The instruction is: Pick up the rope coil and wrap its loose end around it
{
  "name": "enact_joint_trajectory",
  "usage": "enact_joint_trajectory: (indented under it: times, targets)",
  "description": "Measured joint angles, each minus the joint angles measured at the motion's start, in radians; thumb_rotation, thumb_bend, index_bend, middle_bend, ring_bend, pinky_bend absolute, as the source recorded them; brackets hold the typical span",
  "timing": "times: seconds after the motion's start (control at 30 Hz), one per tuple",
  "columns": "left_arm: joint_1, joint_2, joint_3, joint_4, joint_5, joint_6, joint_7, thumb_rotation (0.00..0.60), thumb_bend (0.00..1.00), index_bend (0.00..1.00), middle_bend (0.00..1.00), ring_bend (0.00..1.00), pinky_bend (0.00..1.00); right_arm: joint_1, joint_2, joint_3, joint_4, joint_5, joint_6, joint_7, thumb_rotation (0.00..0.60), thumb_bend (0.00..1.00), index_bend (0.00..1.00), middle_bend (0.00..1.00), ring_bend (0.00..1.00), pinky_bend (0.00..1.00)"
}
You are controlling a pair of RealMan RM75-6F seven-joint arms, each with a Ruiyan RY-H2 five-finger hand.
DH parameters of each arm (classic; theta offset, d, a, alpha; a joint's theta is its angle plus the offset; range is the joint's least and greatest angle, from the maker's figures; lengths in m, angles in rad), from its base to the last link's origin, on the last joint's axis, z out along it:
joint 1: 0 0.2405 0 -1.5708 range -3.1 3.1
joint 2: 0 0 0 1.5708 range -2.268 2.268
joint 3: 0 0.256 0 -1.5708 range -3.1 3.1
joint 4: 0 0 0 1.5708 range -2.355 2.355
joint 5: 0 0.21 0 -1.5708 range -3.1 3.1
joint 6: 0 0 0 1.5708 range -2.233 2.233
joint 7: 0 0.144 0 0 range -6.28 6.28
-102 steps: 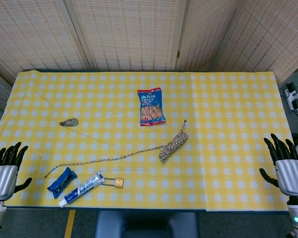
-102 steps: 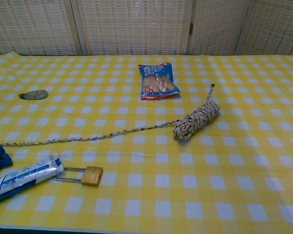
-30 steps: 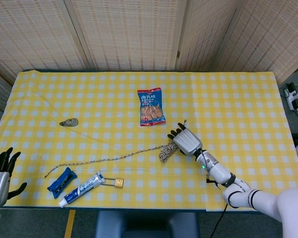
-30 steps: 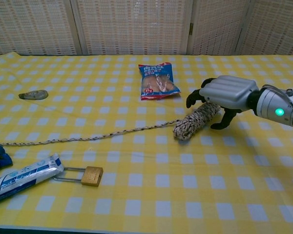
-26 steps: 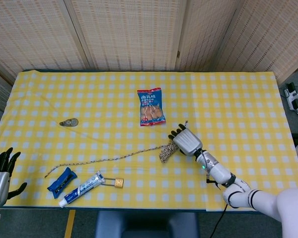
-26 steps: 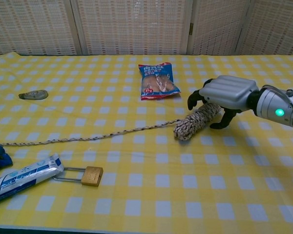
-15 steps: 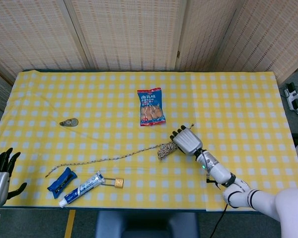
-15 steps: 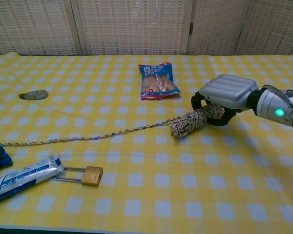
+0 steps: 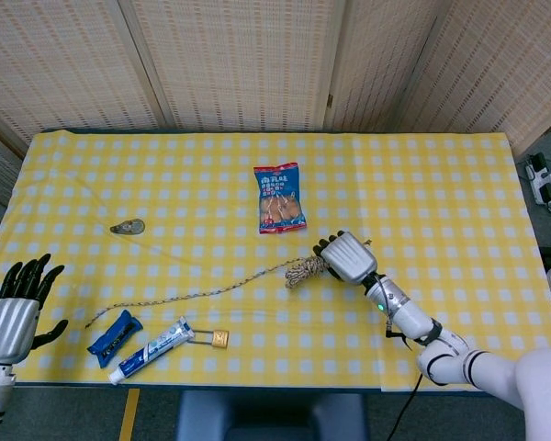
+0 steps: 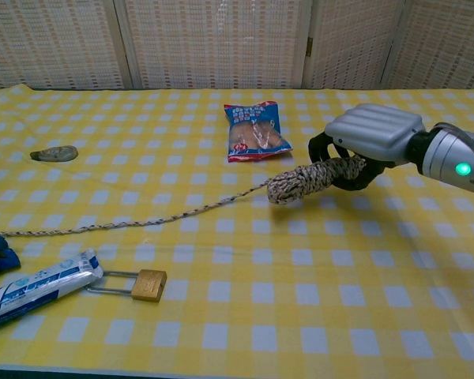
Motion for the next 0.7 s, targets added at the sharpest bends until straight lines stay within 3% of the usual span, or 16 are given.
enact_joint_trajectory:
  times: [0.2, 0.4, 0.7]
  targets:
    - [-0.092, -0.003, -0.029, 0.004, 0.030, -0.080, -0.028, 0.600, 0.25, 0.24, 0.16, 0.19, 0.09, -0.013, 0.060, 0.009, -0.056, -0.027, 0.077, 0.041, 0.600, 0.58, 0.71, 0.59, 0.62, 0.54]
    - [-0.198, -0.048, -0.050, 0.016, 0.029, -0.209, -0.053, 0.600, 0.25, 0.28, 0.19, 0.22, 0.12, -0.030, 0.098, 0.026, -0.102, -0.001, 0.093, 0.017, 0.600, 0.58, 0.71, 0.59, 0.63, 0.54]
    - [-0.276, -0.158, -0.040, 0.025, -0.022, -0.328, 0.069, 0.600, 0.25, 0.37, 0.19, 0.22, 0.13, -0.056, 0.112, 0.037, -0.104, 0.036, 0.109, -0.002, 0.600, 0.58, 0.73, 0.60, 0.65, 0.55]
